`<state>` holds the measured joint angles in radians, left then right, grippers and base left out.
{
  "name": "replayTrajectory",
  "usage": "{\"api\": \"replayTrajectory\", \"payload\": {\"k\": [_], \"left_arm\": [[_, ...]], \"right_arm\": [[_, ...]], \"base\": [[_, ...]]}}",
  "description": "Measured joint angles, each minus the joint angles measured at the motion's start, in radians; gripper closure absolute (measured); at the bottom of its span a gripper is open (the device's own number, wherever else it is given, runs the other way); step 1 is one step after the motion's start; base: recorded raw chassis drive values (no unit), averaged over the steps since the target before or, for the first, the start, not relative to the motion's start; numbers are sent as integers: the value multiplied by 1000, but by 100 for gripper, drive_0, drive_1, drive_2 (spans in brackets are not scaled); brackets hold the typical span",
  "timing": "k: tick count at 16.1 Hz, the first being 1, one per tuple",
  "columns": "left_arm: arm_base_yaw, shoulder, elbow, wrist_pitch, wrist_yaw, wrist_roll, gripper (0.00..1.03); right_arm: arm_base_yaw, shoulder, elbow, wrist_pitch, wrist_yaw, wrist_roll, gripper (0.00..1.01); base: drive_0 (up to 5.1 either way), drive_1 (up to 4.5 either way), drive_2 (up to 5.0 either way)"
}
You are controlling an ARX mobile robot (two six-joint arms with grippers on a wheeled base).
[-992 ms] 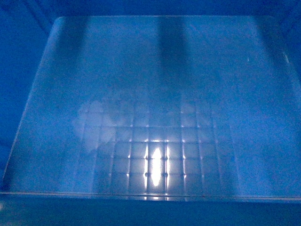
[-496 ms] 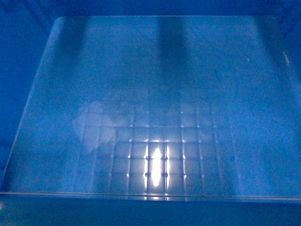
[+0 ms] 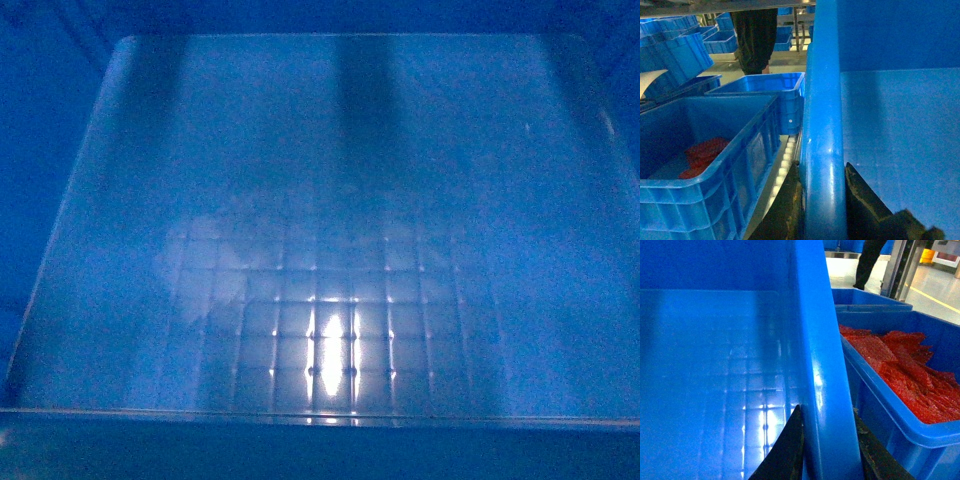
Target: Place box next to blue box on left shelf
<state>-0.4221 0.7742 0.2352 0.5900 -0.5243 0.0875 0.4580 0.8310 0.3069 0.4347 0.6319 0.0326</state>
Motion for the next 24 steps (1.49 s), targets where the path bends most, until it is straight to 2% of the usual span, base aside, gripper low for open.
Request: {"api": "replayTrajectory", "payload": {"k": [11,12,13,14,15,17,19,21,24], "left_arm": [[0,0,0,0,0,0,87],[-19,-4,23,-90,-48,-23,88],[-54,6,77,-240,-156,-62,88],[-54,37,79,-249,-179,-75,88],[-53,66,79,-225,-175,-78,88],[-40,130,86,-147,-165,-88,88],[-13,212,127,-97,-149,-93,88],[17,311,180,-79,-115,-96,88],[36,413,238,-73,-87,-94,88]], "right_arm": [[0,0,0,0,0,0,86],[1,0,1,-6,5,0,86],[34,18,30,-93,73,16,86],[30,41,30,-98,70,23,86],[16,54,32,-93,64,23,86],[-35,105,77,-62,12,-7,86],[-106,206,164,-54,-80,-28,86],[-177,329,222,-43,-171,-7,86],[-223,432,277,-60,-224,13,86]], "base": [[0,0,0],[0,0,0],[0,0,0],[0,0,0],[0,0,0],[0,0,0],[0,0,0],[0,0,0],[0,0,0]]}}
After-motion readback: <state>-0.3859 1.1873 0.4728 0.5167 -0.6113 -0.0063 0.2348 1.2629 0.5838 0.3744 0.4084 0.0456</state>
